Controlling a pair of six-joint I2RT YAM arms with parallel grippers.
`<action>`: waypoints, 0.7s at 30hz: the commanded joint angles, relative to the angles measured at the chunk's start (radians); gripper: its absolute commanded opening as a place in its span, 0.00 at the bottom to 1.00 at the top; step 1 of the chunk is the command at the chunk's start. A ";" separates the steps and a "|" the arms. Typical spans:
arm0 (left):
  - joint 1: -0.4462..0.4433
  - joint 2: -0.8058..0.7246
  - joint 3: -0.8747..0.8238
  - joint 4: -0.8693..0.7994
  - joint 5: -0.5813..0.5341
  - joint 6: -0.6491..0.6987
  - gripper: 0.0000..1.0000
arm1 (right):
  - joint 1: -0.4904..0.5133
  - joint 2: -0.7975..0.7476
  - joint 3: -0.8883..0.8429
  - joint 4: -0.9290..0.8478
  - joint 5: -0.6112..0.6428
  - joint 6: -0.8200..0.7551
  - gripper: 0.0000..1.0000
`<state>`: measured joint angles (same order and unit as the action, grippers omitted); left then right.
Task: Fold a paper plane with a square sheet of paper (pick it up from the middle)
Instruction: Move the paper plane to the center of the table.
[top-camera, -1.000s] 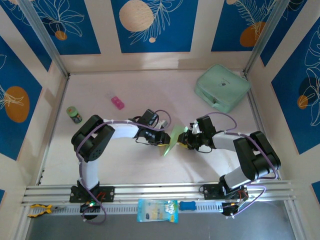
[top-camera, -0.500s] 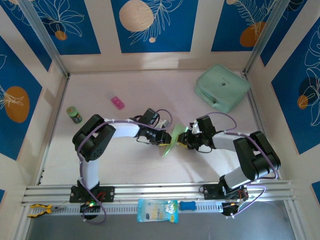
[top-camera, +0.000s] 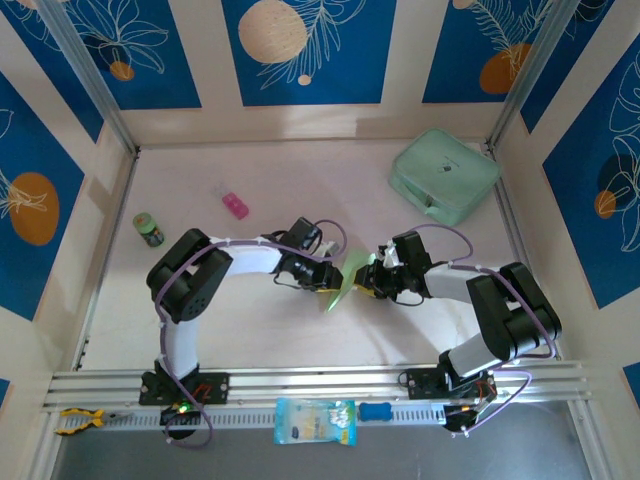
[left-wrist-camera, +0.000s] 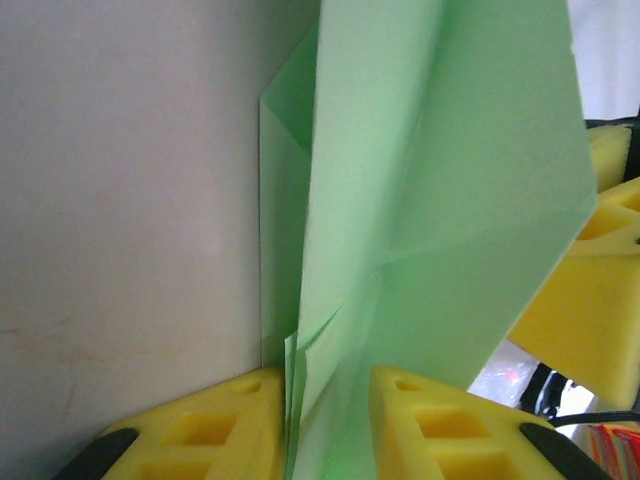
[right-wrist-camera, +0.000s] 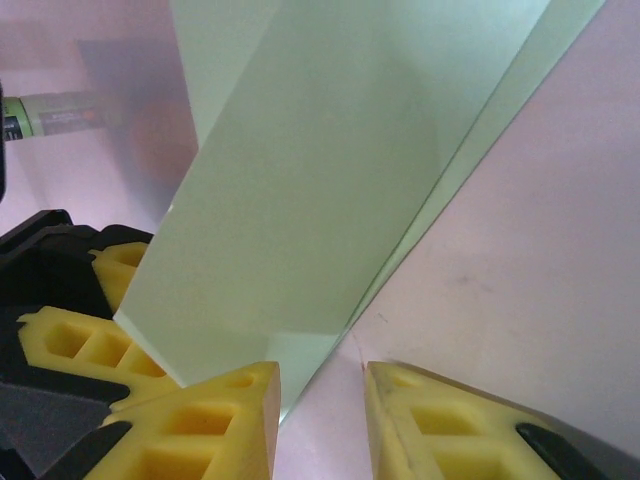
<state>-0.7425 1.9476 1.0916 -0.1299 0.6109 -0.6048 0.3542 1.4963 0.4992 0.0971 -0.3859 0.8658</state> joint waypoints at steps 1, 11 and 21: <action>-0.016 -0.013 0.028 -0.092 -0.080 0.054 0.28 | 0.008 0.016 0.021 0.000 -0.025 0.007 0.29; -0.049 0.024 0.053 -0.062 -0.015 0.040 0.24 | 0.012 0.024 0.021 0.007 -0.028 0.010 0.29; -0.049 -0.003 0.040 -0.039 -0.011 0.033 0.09 | 0.013 0.008 0.016 0.006 -0.025 0.013 0.29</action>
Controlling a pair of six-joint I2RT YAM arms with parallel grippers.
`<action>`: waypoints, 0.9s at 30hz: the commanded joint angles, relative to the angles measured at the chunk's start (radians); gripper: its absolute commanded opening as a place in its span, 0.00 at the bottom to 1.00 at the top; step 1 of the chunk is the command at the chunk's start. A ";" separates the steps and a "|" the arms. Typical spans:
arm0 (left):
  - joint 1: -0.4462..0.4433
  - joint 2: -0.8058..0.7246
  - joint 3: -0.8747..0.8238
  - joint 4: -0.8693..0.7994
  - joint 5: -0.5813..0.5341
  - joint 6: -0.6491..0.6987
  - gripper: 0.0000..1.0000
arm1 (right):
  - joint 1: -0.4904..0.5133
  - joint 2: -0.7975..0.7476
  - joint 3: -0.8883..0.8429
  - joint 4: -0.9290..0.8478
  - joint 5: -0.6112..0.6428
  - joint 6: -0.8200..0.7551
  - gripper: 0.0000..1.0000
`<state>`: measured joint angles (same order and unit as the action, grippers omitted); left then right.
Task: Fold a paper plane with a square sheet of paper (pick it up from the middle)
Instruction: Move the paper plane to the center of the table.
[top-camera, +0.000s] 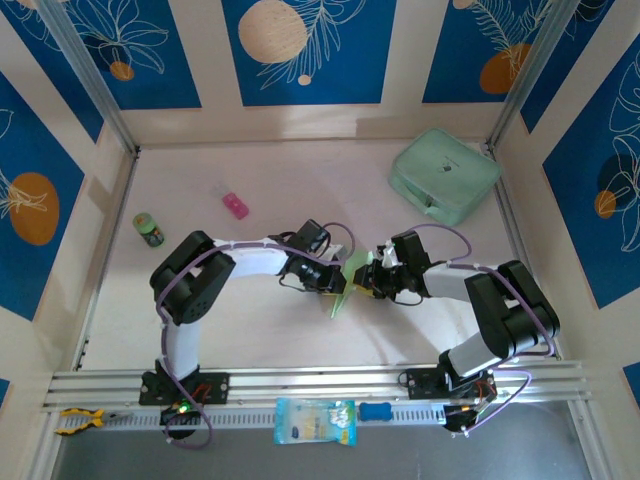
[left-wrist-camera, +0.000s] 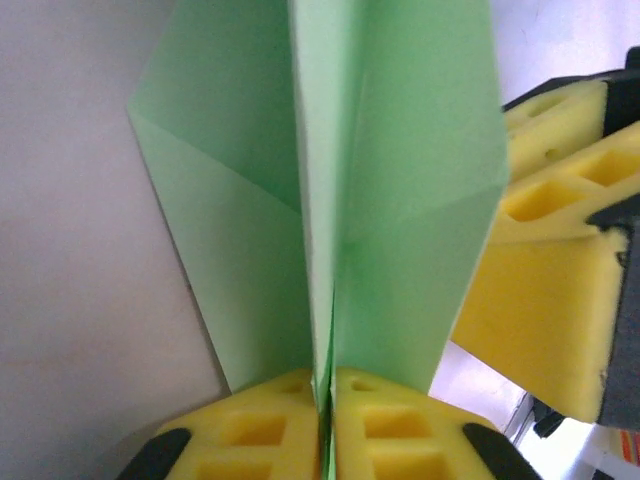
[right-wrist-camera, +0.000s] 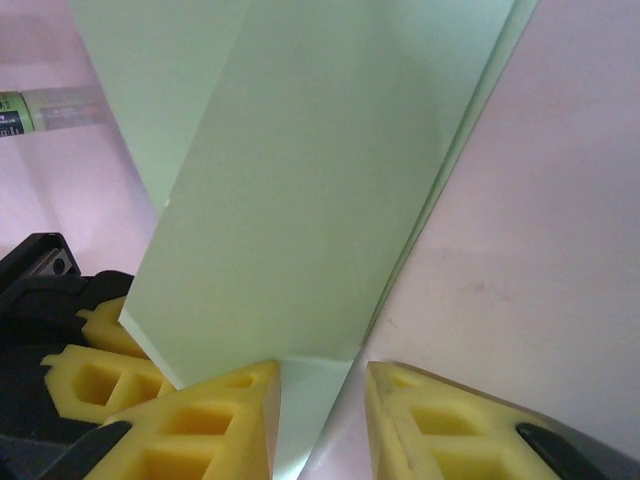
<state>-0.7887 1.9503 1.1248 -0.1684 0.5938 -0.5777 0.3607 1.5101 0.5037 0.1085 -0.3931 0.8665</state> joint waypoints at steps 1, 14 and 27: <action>-0.003 -0.019 0.004 -0.007 -0.012 0.004 0.06 | 0.005 -0.014 0.013 -0.011 -0.014 0.012 0.29; -0.013 -0.283 -0.080 -0.303 -0.704 -0.032 0.00 | 0.000 -0.140 0.006 -0.086 0.060 0.013 0.30; -0.016 -0.270 -0.128 -0.312 -0.704 -0.071 0.00 | 0.041 -0.111 0.036 -0.053 0.047 0.030 0.30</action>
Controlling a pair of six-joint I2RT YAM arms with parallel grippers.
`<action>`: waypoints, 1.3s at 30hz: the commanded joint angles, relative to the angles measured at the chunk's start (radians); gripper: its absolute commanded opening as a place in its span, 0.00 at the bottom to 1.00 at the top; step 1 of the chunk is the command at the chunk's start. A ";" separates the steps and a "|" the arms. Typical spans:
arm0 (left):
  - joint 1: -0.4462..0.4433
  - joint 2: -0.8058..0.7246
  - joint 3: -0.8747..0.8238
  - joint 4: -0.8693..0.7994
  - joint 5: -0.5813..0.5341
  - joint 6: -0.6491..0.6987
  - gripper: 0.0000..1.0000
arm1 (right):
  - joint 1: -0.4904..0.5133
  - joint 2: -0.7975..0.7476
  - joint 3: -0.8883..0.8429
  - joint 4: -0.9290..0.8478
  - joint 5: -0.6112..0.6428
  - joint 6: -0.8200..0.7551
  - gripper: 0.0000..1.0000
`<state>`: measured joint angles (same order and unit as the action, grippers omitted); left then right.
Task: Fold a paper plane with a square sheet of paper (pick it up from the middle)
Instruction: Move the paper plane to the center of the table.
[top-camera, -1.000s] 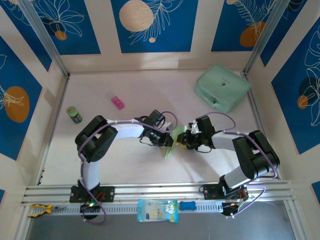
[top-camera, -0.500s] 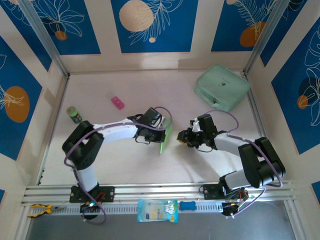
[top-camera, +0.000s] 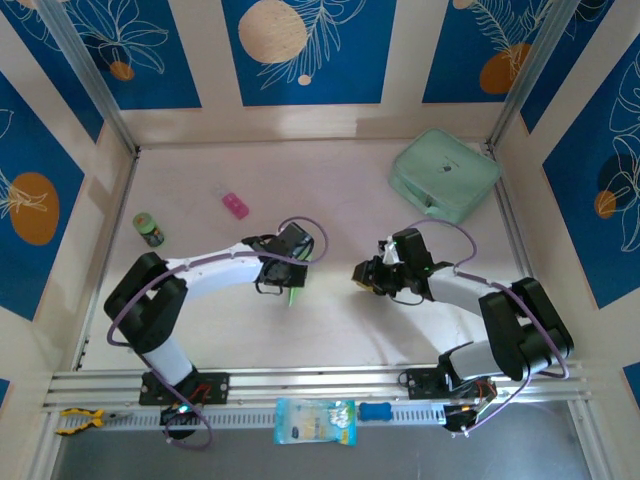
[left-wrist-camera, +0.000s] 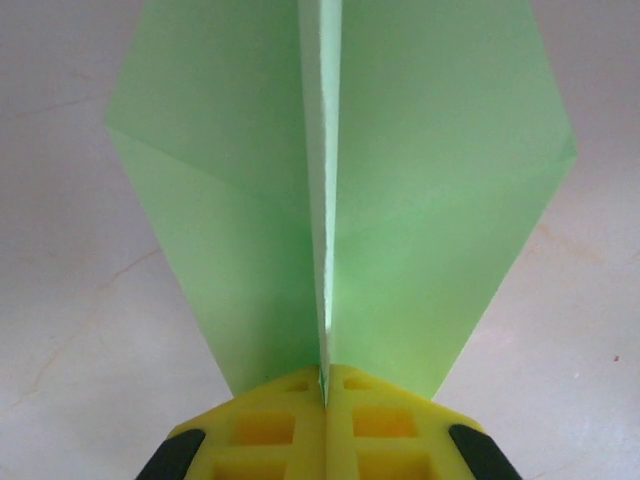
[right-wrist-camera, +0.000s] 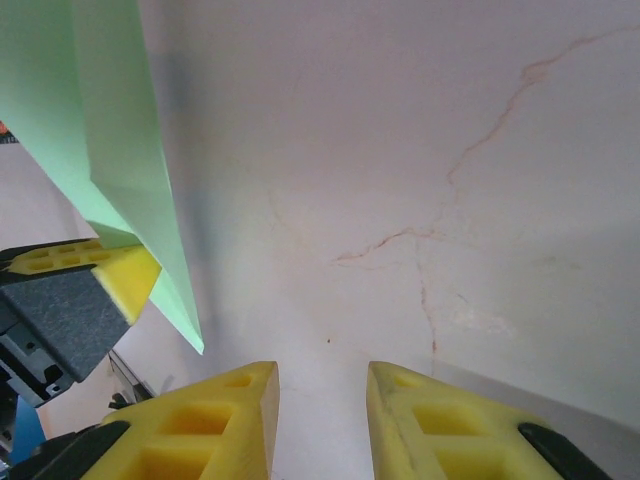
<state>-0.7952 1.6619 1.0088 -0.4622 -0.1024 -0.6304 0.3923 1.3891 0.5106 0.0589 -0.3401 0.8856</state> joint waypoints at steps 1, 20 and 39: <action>-0.010 0.021 -0.014 -0.019 -0.005 -0.021 0.00 | 0.012 0.012 0.031 -0.004 -0.004 0.012 0.30; -0.009 0.069 0.007 -0.027 0.032 -0.007 0.14 | 0.011 0.037 0.039 -0.004 -0.009 0.015 0.30; -0.014 0.139 0.020 -0.069 0.011 -0.022 0.16 | 0.011 0.052 0.048 0.001 -0.019 0.012 0.30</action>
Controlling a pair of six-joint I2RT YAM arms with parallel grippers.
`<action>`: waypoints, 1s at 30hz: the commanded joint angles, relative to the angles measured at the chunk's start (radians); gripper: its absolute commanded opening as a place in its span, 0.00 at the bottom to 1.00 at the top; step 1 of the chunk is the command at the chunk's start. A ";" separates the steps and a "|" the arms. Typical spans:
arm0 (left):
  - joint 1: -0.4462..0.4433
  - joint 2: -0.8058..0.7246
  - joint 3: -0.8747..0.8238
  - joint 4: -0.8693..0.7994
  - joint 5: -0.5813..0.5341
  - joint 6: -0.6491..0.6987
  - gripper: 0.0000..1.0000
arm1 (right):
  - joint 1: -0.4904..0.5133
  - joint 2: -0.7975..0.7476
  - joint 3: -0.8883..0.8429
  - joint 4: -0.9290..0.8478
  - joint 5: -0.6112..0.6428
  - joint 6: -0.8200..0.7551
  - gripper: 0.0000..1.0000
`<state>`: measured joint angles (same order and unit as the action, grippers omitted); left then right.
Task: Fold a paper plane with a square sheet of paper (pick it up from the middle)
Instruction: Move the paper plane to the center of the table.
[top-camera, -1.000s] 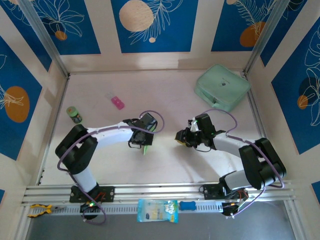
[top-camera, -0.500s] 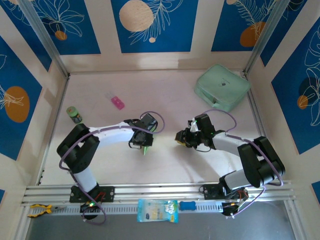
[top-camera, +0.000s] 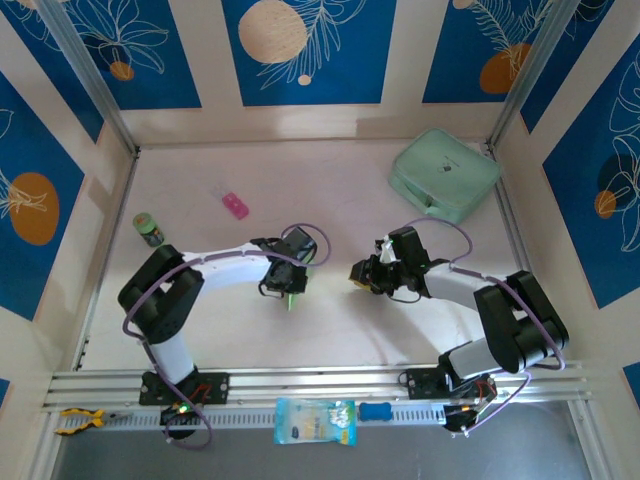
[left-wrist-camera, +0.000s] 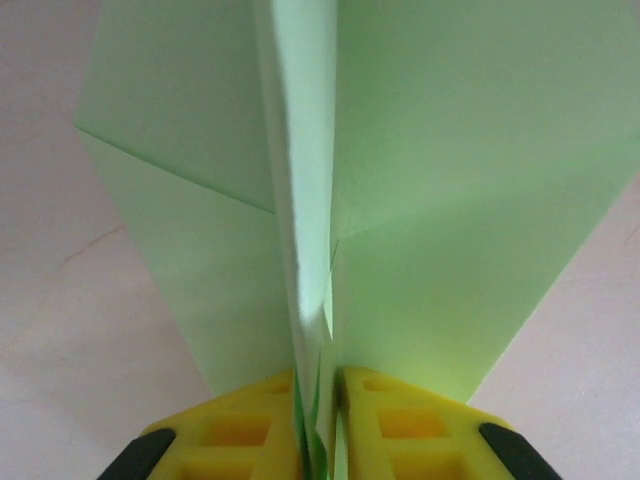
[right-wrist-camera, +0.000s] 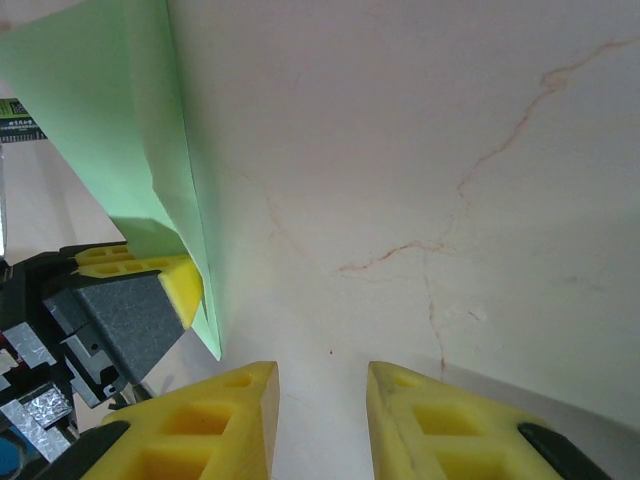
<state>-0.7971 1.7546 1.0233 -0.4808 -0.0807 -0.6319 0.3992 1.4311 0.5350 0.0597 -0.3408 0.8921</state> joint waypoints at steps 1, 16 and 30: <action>-0.015 0.053 0.009 -0.058 -0.015 -0.022 0.17 | 0.004 0.010 0.024 0.002 -0.018 0.005 0.30; -0.054 0.136 0.069 -0.169 -0.053 -0.133 0.28 | -0.002 0.025 -0.002 0.056 -0.038 0.004 0.30; -0.082 0.154 0.106 -0.224 -0.094 -0.227 0.35 | -0.040 0.012 -0.026 0.086 -0.079 -0.010 0.30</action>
<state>-0.8604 1.8454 1.1484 -0.6147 -0.1776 -0.8207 0.3656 1.4487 0.5251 0.1295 -0.3824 0.8913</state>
